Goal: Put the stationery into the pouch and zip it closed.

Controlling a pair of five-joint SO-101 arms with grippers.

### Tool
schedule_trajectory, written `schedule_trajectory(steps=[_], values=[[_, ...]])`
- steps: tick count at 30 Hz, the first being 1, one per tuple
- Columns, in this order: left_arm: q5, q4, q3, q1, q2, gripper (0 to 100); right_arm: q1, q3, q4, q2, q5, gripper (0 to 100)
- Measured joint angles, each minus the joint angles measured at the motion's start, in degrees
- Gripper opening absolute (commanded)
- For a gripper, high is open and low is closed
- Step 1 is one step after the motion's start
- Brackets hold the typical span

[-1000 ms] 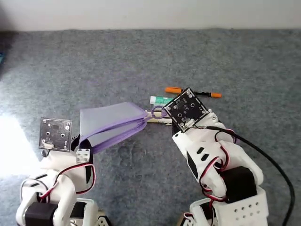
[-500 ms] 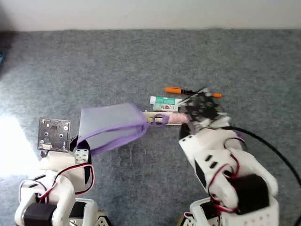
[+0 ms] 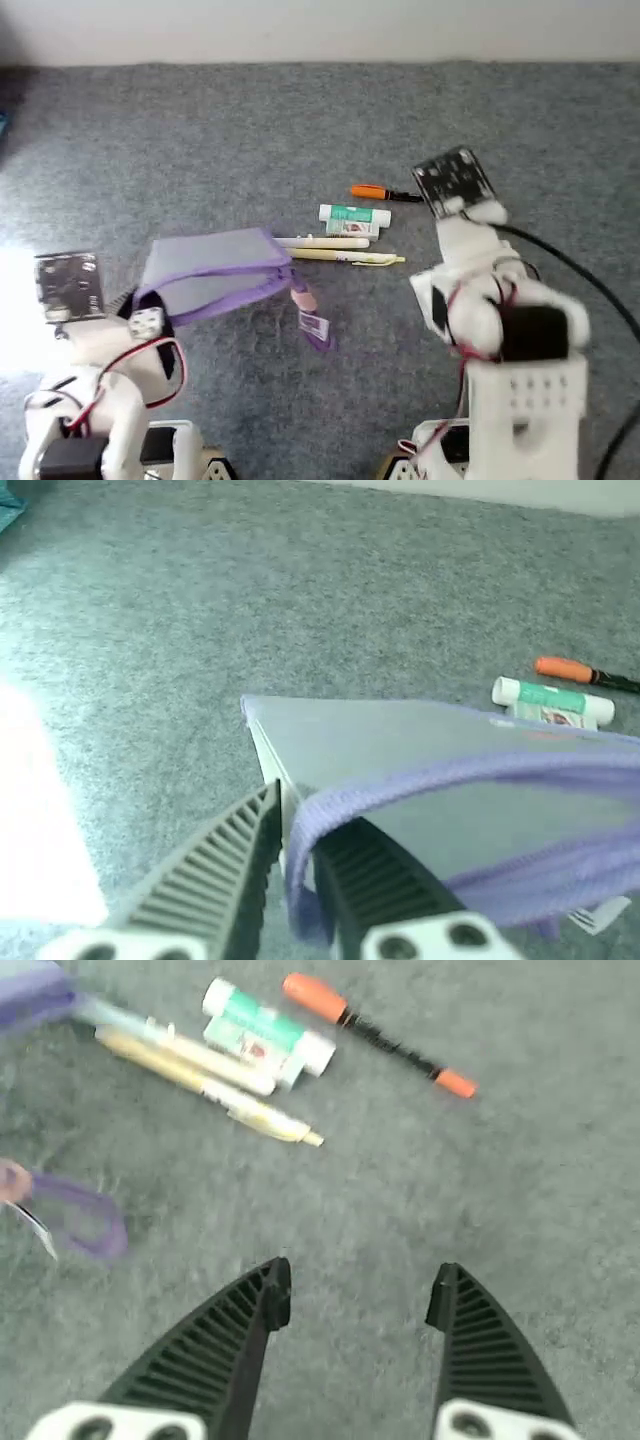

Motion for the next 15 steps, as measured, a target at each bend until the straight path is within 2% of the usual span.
schedule_trajectory(steps=[8, 15], values=[[0.1, 2.9, -9.0, -1.7, 10.0, 1, 0.3, -9.3, -0.3, 22.2, 0.7, 22.1], [0.1, 3.7, -9.3, -1.7, 11.1, 1, 2.0, -19.4, -7.0, 40.8, 9.5, 22.2]])
